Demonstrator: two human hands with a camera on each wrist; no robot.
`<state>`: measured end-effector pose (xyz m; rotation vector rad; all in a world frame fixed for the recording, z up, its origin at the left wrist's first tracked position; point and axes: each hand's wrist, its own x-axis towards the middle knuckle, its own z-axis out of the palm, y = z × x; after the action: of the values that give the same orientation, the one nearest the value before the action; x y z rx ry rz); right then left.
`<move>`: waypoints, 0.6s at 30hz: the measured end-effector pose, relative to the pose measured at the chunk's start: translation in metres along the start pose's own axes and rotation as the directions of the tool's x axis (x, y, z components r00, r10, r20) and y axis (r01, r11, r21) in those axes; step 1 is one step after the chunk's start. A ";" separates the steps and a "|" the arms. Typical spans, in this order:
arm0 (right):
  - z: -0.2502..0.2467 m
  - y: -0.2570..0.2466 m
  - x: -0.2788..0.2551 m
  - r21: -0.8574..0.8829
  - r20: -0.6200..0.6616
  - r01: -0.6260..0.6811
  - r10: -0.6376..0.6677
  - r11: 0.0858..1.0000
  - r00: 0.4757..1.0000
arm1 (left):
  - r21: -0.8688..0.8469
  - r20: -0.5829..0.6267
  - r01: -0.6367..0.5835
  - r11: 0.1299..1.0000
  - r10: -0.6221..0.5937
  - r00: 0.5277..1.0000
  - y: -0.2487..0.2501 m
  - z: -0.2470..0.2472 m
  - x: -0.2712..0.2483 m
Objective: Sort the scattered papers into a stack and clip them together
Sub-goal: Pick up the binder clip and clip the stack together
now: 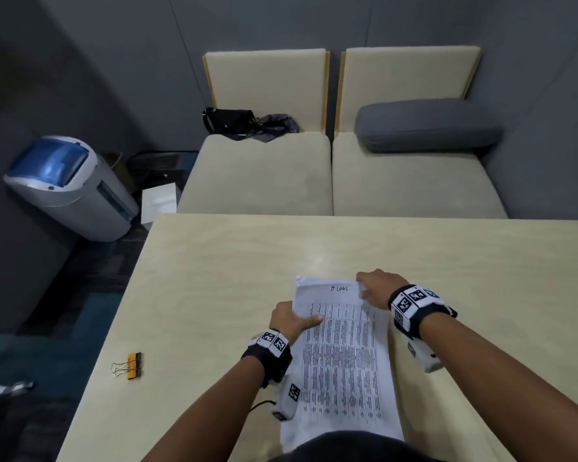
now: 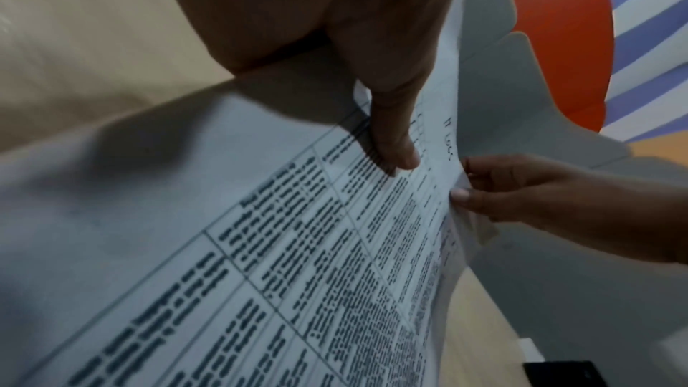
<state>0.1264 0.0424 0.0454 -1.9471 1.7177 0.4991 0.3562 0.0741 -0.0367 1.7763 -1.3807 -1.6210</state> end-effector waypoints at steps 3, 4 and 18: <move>0.008 -0.006 0.009 -0.087 0.005 0.027 -0.027 0.996 1.000 | -0.050 -0.149 0.031 0.998 -0.038 0.988 -0.002 -0.038 -0.001; 0.012 -0.008 0.012 -0.116 0.011 0.030 -0.029 0.993 1.000 | -0.053 -0.245 0.024 0.998 -0.036 0.969 -0.004 -0.057 -0.001; 0.028 -0.010 0.028 -0.096 0.051 -0.030 0.035 0.995 0.998 | 0.218 -0.815 0.798 0.562 -0.345 0.466 -0.111 -0.232 -0.069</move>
<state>0.1416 0.0368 0.0081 -1.9566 1.7236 0.6493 0.6203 0.1050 -0.0241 3.1141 -0.8951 -0.4653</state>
